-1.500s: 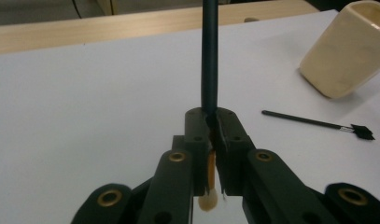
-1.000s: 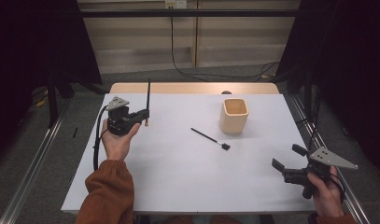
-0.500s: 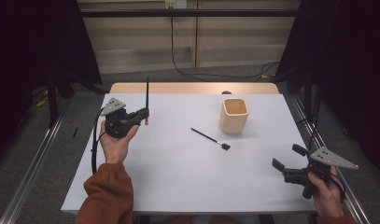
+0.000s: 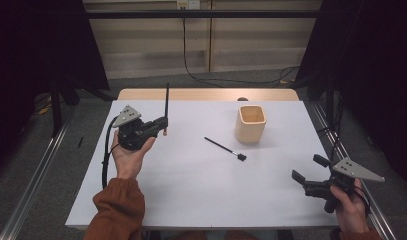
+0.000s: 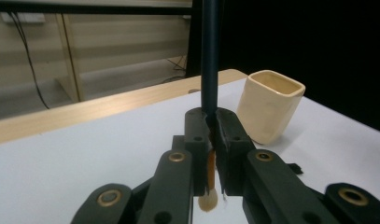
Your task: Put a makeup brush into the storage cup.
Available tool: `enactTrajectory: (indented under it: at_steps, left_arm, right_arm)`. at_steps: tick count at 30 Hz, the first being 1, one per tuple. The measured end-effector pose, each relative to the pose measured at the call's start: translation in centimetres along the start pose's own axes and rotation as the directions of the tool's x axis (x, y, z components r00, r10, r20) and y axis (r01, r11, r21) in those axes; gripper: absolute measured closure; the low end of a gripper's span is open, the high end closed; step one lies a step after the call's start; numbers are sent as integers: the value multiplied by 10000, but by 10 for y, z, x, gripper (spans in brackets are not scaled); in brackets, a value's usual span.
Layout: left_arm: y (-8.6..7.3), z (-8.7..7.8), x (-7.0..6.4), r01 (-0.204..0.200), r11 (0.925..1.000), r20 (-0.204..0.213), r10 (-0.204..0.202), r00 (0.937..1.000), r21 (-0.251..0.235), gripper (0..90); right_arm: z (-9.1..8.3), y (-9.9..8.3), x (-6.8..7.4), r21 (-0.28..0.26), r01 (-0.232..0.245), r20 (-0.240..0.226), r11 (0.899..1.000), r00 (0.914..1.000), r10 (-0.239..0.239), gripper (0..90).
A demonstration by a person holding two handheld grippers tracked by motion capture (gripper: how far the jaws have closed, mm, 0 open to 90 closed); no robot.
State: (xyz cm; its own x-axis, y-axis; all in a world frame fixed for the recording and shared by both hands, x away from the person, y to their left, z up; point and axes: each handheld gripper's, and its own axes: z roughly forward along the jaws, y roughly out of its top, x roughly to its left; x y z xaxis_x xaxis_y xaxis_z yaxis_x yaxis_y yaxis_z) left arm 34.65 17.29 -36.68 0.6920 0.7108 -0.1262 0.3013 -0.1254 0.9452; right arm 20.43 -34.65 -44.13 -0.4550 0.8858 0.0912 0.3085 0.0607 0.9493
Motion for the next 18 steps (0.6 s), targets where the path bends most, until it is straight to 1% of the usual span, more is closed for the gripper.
enactTrajectory:
  at_steps: [1, 2, 3, 5, 6, 7, 8, 9, 10, 11, 13, 15, 18]
  left_arm:
    - [1, 0, -3, -39, 10000, 147, 39, 9999, 6, 845]
    - [1, 0, -3, -39, 10000, 147, 39, 9999, 6, 845]
    - [3, 1, -6, -35, 10000, 334, 34, 9994, 44, 845]
    - [4, 3, -11, -164, 9998, 495, 157, 9987, 121, 845]
    - [4, 3, -11, -164, 9998, 495, 157, 9987, 121, 845]
    - [5, 4, -15, -271, 9995, 694, 260, 9973, 150, 845]
    - [5, 4, -15, -271, 9995, 694, 260, 9973, 150, 845]
    - [6, 6, -19, -271, 9996, 933, 258, 9953, 124, 845]
    - [6, 7, -21, -360, 9992, 953, 340, 9949, 193, 845]
    - [6, 7, -21, -360, 9992, 953, 340, 9949, 193, 845]
    - [8, 9, -28, -410, 9989, 1211, 382, 9919, 206, 845]
    - [9, 9, -30, -442, 9987, 1265, 407, 9911, 254, 845]
    - [10, 11, -35, -387, 9989, 1573, 339, 9870, 276, 845]
  right_arm:
    - [0, 0, 0, -7, 17, -4, 10000, 10000, -17, 0]
    - [0, 0, 0, -7, 17, -4, 10000, 10000, -17, 0]
    - [1, 0, 0, 10, 34, -24, 10000, 10000, -34, 0]
    - [1, 0, 0, 23, 35, -33, 10000, 10000, -35, 0]
    - [2, 0, 0, 31, 27, -27, 10000, 10000, -27, 0]
    - [2, 0, 0, 30, 14, -28, 10000, 10000, -13, 0]
    - [2, 0, 0, 30, 14, -28, 10000, 10000, -13, 0]
    - [1, 0, 0, 27, 34, -24, 10000, 10000, -34, 0]
    - [1, 0, 0, 17, 37, -25, 10000, 10000, -37, 0]
    - [1, 0, 0, 16, 34, -20, 10000, 10000, -34, 0]
    - [1, 0, 0, 29, 30, -21, 10000, 10000, -30, 0]
    - [1, 0, 1, 25, 43, -34, 10000, 10000, -42, 0]
    - [1, 0, 1, 20, 34, -24, 10000, 10000, -34, 0]
